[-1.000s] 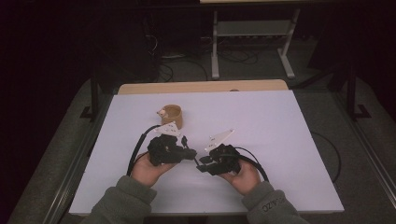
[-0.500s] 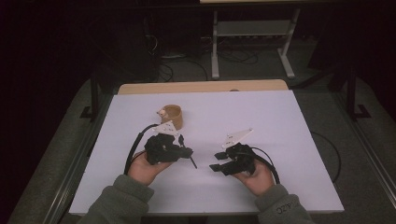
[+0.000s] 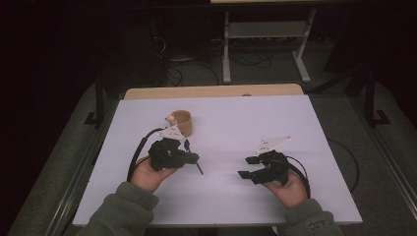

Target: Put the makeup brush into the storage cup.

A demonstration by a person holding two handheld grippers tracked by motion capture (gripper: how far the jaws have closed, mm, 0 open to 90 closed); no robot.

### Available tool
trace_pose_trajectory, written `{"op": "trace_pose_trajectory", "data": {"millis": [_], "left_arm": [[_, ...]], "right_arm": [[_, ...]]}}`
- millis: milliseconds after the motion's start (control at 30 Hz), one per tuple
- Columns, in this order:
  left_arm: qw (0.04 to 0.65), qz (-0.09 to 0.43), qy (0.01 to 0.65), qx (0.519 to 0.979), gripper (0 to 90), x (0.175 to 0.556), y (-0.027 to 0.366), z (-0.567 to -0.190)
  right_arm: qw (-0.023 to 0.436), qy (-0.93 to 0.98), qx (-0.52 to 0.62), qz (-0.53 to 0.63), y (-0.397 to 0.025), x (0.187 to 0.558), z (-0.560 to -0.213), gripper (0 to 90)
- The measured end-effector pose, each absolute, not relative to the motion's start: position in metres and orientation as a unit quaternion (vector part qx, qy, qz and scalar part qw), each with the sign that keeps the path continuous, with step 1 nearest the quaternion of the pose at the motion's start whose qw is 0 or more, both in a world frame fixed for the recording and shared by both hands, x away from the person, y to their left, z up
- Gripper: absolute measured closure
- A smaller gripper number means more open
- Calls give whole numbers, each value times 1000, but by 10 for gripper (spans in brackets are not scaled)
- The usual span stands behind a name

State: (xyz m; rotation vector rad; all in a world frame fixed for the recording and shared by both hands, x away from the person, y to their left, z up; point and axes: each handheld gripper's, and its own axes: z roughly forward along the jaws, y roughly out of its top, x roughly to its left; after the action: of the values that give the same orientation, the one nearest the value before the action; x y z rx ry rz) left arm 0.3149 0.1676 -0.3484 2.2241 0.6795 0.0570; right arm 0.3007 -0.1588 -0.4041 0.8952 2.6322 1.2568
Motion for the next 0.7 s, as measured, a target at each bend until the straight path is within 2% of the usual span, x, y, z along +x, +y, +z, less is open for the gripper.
{"op": "trace_pose_trajectory", "data": {"millis": [700], "left_arm": [[377,29,292,879,852,329,182,-340]], "right_arm": [[73,831,354,423,-216,285,-408,291]]}}
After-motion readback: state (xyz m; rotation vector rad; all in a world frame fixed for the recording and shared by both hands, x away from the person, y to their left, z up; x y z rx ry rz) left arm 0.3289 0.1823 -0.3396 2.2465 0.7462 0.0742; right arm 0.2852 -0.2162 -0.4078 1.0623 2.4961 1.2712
